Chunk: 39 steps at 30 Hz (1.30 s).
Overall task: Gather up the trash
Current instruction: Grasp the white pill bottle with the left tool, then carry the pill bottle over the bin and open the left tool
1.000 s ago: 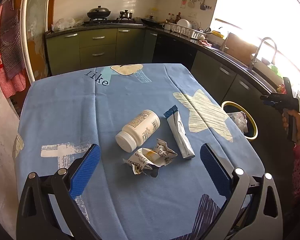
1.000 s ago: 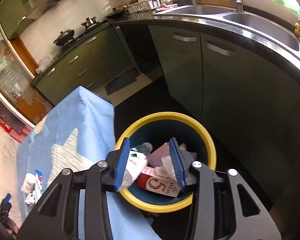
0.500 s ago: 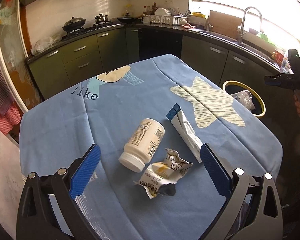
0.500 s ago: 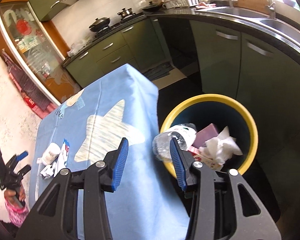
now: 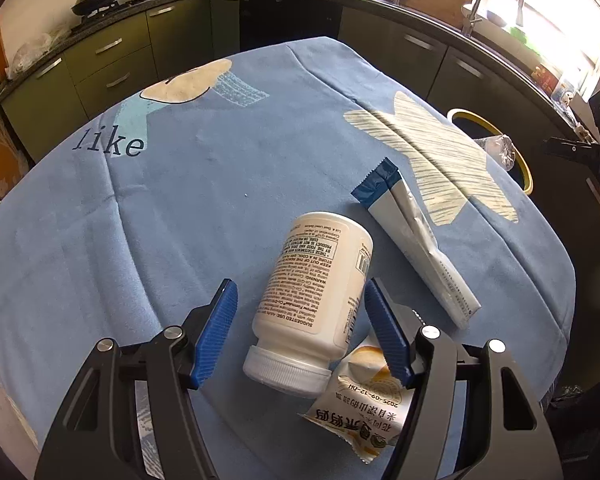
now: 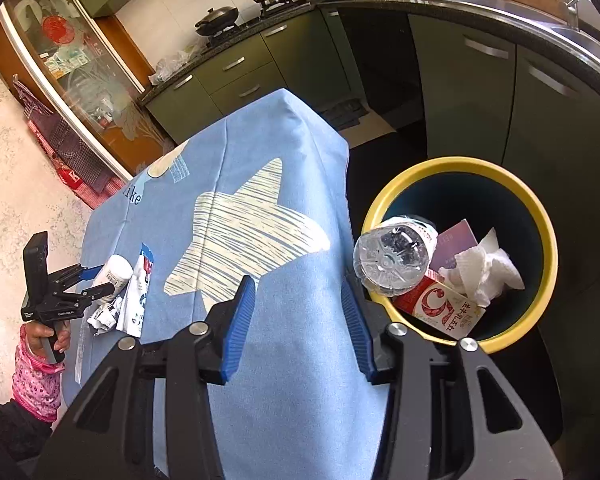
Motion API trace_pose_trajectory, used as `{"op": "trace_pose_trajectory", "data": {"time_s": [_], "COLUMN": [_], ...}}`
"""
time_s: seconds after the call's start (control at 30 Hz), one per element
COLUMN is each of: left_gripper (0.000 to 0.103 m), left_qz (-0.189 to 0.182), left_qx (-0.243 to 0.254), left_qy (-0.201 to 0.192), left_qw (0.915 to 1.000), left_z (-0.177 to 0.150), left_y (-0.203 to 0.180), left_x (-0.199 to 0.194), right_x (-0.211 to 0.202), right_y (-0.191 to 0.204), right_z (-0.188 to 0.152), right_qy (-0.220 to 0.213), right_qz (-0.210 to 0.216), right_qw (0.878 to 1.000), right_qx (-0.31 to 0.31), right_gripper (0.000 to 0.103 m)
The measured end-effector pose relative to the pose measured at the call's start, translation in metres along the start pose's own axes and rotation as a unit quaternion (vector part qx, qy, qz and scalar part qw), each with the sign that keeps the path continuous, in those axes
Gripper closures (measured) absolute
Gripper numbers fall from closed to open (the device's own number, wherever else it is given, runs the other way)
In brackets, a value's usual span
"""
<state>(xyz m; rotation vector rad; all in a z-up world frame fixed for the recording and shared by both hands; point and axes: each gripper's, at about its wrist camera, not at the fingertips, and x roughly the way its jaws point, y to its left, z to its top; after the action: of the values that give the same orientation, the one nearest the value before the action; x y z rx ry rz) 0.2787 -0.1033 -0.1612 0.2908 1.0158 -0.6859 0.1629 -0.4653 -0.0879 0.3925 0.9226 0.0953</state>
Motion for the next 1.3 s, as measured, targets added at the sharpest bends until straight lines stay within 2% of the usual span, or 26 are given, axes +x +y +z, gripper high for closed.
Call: {"op": "trace_pose_trajectory", "data": {"time_s": [0.07, 0.23, 0.4, 0.6, 0.77, 0.93, 1.17, 1.3], "left_gripper": [0.040, 0.054, 0.055, 0.055, 0.055, 0.055, 0.055, 0.055], "left_qz": [0.000, -0.005, -0.006, 0.005, -0.022, -0.092, -0.160, -0.177], "left_qx": [0.010, 0.020, 0.016, 0.024, 0.069, 0.119, 0.197, 0.213], "left_qy": [0.007, 0.017, 0.010, -0.022, -0.047, -0.051, -0.027, 0.000], "left_qw": [0.9999, 0.9996, 0.9998, 0.9995, 0.9963, 0.9872, 0.9669, 0.9609], "left_z": [0.002, 0.006, 0.013, 0.034, 0.064, 0.105, 0.159, 0.184], "left_y": [-0.002, -0.005, -0.003, -0.022, -0.078, -0.156, -0.278, -0.331], "left_x": [0.005, 0.016, 0.012, -0.021, -0.043, -0.043, -0.004, 0.034], "right_x": [0.004, 0.010, 0.010, -0.012, -0.042, -0.067, -0.085, -0.093], "right_y": [0.000, 0.000, -0.004, -0.023, -0.056, -0.094, -0.137, -0.157], "right_z": [-0.001, -0.004, -0.009, -0.017, -0.030, -0.047, -0.072, -0.086], "right_qy": [0.003, 0.009, 0.007, -0.024, -0.059, -0.082, -0.095, -0.101], "right_qz": [0.001, 0.009, 0.013, 0.009, -0.004, -0.017, -0.021, -0.024], "right_qw": [1.000, 1.000, 1.000, 0.999, 0.996, 0.991, 0.985, 0.981], "right_qx": [0.002, 0.005, 0.012, 0.030, 0.065, 0.105, 0.145, 0.163], "right_gripper": [0.060, 0.060, 0.060, 0.060, 0.060, 0.059, 0.059, 0.059]}}
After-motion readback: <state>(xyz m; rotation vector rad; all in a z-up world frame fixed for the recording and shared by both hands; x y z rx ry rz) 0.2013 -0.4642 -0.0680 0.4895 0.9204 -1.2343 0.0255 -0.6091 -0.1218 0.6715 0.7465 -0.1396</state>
